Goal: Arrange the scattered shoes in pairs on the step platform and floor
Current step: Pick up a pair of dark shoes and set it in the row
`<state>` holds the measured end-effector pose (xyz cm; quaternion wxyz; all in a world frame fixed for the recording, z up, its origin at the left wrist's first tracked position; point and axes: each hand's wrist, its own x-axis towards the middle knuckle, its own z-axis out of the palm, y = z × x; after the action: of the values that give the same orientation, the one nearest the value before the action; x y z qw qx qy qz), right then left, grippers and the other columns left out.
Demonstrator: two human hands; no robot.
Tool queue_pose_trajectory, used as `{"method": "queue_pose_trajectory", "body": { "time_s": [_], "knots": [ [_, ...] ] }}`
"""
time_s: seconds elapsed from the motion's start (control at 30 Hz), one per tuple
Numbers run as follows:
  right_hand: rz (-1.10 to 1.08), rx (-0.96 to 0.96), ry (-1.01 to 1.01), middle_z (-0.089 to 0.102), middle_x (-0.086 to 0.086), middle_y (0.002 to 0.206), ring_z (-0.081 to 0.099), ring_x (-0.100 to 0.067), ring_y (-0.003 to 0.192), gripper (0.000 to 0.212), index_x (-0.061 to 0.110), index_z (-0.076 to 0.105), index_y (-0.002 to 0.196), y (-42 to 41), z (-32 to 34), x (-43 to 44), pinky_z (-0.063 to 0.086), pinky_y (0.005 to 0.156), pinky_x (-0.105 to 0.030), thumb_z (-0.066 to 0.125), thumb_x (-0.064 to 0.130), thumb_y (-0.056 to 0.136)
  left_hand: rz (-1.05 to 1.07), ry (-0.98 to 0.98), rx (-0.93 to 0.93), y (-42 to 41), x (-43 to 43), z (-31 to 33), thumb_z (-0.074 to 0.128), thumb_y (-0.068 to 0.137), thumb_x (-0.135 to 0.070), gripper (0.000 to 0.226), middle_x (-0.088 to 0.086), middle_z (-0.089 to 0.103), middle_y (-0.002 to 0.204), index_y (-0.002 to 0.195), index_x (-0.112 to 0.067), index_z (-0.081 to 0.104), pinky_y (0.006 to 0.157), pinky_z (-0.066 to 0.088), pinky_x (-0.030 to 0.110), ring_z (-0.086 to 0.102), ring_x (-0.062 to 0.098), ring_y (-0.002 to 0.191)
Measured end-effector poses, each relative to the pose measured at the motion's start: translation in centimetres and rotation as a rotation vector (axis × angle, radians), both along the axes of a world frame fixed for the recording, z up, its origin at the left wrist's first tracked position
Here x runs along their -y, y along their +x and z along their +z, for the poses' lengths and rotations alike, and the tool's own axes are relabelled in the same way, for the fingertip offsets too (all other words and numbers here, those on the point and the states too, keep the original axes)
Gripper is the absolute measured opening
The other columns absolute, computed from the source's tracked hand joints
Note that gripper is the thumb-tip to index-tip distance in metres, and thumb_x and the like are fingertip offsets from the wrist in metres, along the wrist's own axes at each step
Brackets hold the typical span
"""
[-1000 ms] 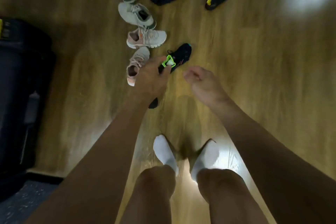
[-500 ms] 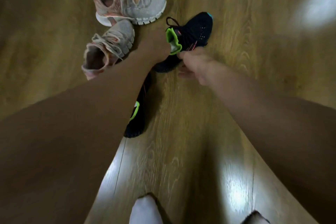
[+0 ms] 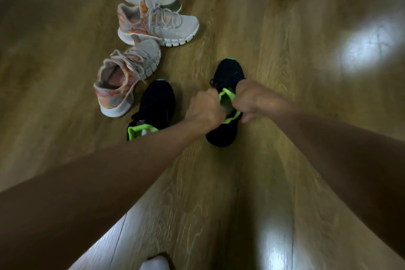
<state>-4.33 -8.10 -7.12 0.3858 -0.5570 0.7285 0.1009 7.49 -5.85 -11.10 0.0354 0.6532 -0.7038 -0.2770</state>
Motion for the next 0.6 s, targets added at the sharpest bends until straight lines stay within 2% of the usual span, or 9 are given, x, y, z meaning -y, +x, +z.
{"method": "queue_pose_trajectory", "body": {
  "time_s": [0.13, 0.27, 0.33, 0.4, 0.47, 0.53, 0.57, 0.6],
  "knots": [
    [0.185, -0.157, 0.22, 0.071, -0.021, 0.081, 0.071, -0.022, 0.064, 0.018, -0.008, 0.061, 0.09, -1.8, 0.0, -2.3, 0.06, 0.066, -0.032, 0.054, 0.009, 0.093, -0.036, 0.079, -0.151, -1.5, -4.4, -0.5, 0.066, 0.082, -0.034, 0.036, 0.009, 0.064, 0.097, 0.106, -0.009, 0.057, 0.064, 0.052, 0.031, 0.063, 0.023, 0.085],
    [0.284, -0.168, 0.246, 0.071, -0.018, 0.084, 0.07, -0.022, 0.066, 0.017, -0.002, 0.061, 0.089, -2.2, 1.0, -2.8, 0.057, 0.06, -0.027, 0.06, 0.014, 0.091, -0.084, 0.221, -0.265, -0.5, -5.1, 1.2, 0.065, 0.085, -0.029, 0.024, 0.008, 0.065, 0.086, 0.096, -0.008, 0.06, 0.063, 0.058, 0.036, 0.067, 0.024, 0.076],
    [0.385, -0.242, 0.229, 0.066, -0.013, 0.073, 0.062, -0.019, 0.058, 0.013, 0.0, 0.063, 0.082, -1.8, 2.2, -2.6, 0.051, 0.053, -0.025, 0.06, 0.011, 0.089, -0.169, 0.194, -0.223, 1.4, -4.3, 2.4, 0.062, 0.087, -0.029, 0.016, 0.002, 0.062, 0.081, 0.09, -0.014, 0.061, 0.066, 0.056, 0.035, 0.065, 0.022, 0.078],
    [0.517, -0.372, 0.126, 0.056, -0.008, 0.071, 0.053, -0.018, 0.059, 0.011, 0.001, 0.063, 0.09, -0.6, 3.6, -2.3, 0.043, 0.052, -0.024, 0.054, 0.006, 0.09, -0.224, 0.053, -0.061, 4.0, -3.6, 3.4, 0.056, 0.089, -0.035, 0.018, -0.003, 0.059, 0.087, 0.101, -0.021, 0.058, 0.073, 0.052, 0.034, 0.061, 0.019, 0.085],
    [0.606, -0.403, -0.115, 0.058, -0.011, 0.088, 0.057, -0.025, 0.078, 0.021, 0.0, 0.061, 0.109, 1.1, 4.6, -2.0, 0.044, 0.062, -0.029, 0.051, 0.006, 0.091, -0.188, -0.084, 0.033, 6.8, -2.8, 4.0, 0.051, 0.089, -0.041, 0.033, 0.001, 0.063, 0.094, 0.116, -0.022, 0.055, 0.076, 0.053, 0.037, 0.062, 0.022, 0.087],
    [0.572, -0.26, -0.357, 0.061, -0.017, 0.109, 0.058, -0.033, 0.099, 0.028, 0.001, 0.058, 0.113, 3.9, 5.3, -1.9, 0.045, 0.073, -0.029, 0.052, 0.011, 0.088, -0.156, -0.183, 0.056, 9.3, -2.1, 4.5, 0.05, 0.086, -0.043, 0.041, 0.005, 0.066, 0.101, 0.12, -0.021, 0.055, 0.078, 0.053, 0.038, 0.062, 0.024, 0.091],
    [0.533, -0.151, -0.4, 0.062, -0.017, 0.108, 0.058, -0.033, 0.098, 0.025, 0.003, 0.06, 0.108, 5.7, 5.5, -2.1, 0.044, 0.07, -0.027, 0.053, 0.013, 0.087, -0.145, -0.221, 0.059, 10.4, -1.8, 4.6, 0.051, 0.084, -0.043, 0.042, 0.006, 0.066, 0.103, 0.118, -0.019, 0.057, 0.079, 0.052, 0.038, 0.062, 0.026, 0.094],
    [0.494, -0.034, -0.362, 0.062, -0.015, 0.102, 0.059, -0.03, 0.091, 0.02, 0.006, 0.061, 0.102, 7.7, 5.5, -2.6, 0.042, 0.063, -0.024, 0.053, 0.015, 0.086, -0.135, -0.243, 0.069, 11.6, -1.6, 4.8, 0.05, 0.08, -0.043, 0.042, 0.008, 0.065, 0.105, 0.113, -0.018, 0.059, 0.081, 0.051, 0.04, 0.06, 0.028, 0.097]
  ]
}}
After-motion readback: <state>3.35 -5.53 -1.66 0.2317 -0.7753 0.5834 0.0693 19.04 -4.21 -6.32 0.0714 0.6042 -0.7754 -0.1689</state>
